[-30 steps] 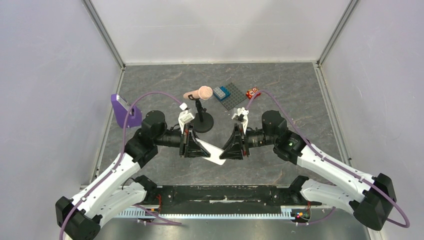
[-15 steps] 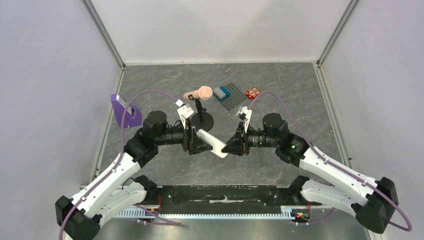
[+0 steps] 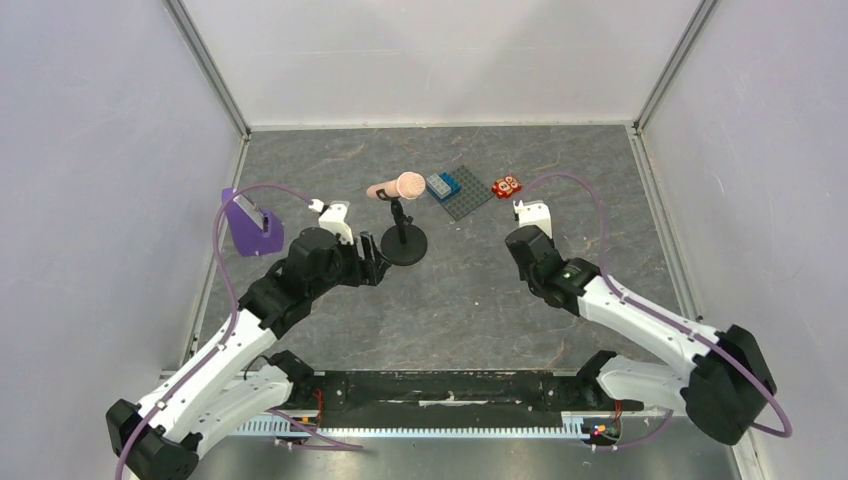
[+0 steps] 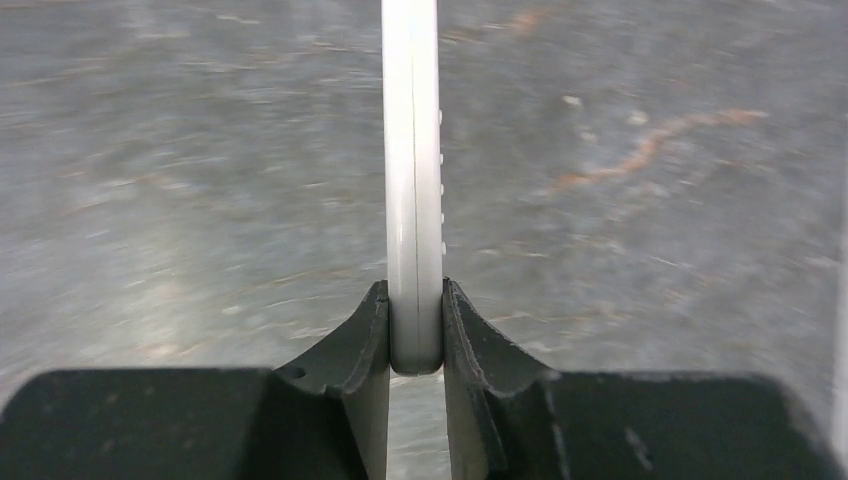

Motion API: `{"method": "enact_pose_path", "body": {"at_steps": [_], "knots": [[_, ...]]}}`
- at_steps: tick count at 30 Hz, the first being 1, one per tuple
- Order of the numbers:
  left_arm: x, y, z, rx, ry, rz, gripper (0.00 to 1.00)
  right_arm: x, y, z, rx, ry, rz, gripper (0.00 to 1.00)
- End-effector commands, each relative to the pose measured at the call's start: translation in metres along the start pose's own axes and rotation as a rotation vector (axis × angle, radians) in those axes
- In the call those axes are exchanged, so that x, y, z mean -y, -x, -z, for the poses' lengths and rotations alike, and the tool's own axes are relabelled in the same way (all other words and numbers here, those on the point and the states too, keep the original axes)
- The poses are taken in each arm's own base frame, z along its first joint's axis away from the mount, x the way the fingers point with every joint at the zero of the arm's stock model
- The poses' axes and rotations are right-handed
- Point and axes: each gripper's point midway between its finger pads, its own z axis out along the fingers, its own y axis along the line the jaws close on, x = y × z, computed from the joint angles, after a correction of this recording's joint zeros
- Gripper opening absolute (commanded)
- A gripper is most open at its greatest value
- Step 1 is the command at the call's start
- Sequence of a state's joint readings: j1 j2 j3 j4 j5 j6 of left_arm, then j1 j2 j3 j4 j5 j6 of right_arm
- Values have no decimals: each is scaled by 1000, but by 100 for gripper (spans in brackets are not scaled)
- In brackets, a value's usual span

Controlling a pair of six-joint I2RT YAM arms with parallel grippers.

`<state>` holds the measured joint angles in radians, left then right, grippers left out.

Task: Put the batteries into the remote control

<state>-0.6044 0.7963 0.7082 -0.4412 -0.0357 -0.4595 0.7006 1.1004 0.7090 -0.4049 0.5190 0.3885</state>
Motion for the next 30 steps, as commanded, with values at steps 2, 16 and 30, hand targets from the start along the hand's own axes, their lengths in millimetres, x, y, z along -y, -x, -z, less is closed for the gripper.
{"method": "enact_pose_path", "body": {"at_steps": [2, 16, 30], "knots": [[-7, 9, 5, 58, 45, 50, 75, 69, -7, -6, 21, -414, 106, 0], [4, 8, 5, 50, -15, 51, 75, 55, -50, -34, -109, -375, 185, 12], [-7, 19, 24, 95, 74, 146, 78, 11, -63, -39, -158, -93, 63, 39]]}}
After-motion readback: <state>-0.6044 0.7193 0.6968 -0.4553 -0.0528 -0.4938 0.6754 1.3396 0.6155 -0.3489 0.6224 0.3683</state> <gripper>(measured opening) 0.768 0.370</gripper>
